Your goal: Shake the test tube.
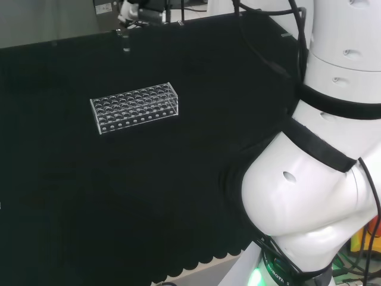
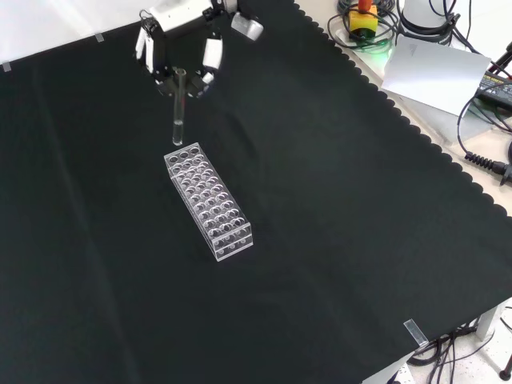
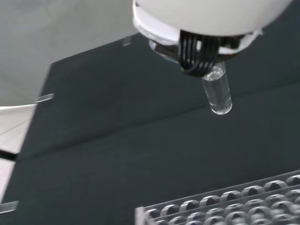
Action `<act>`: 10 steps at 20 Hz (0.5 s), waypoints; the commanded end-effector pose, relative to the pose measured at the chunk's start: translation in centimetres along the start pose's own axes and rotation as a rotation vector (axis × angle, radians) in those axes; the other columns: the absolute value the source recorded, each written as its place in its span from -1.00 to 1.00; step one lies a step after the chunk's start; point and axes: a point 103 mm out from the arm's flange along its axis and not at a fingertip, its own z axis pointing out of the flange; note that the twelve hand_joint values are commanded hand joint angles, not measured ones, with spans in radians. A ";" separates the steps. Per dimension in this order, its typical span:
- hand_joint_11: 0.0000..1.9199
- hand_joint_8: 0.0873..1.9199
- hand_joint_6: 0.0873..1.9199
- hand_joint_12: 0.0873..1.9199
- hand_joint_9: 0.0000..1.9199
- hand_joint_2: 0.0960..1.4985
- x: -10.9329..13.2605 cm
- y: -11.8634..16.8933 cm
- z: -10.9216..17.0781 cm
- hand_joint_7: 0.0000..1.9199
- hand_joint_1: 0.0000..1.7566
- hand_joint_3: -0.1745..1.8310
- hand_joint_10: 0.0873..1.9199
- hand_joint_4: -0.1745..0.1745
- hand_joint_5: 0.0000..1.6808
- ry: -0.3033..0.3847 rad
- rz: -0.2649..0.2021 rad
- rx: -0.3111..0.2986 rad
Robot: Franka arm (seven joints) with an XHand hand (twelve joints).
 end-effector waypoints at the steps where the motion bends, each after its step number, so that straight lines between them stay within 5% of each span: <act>1: -0.11 -0.47 -0.47 0.26 0.35 -0.30 -7.7 0.0 -2.2 0.48 0.63 -0.12 -0.45 -1.00 0.56 -0.081 0.120 -0.037; 10: -0.11 -0.47 -0.47 0.25 0.35 -0.30 -16.2 0.0 -5.3 0.48 0.63 -0.12 -0.46 -1.00 0.56 -0.186 0.302 -0.092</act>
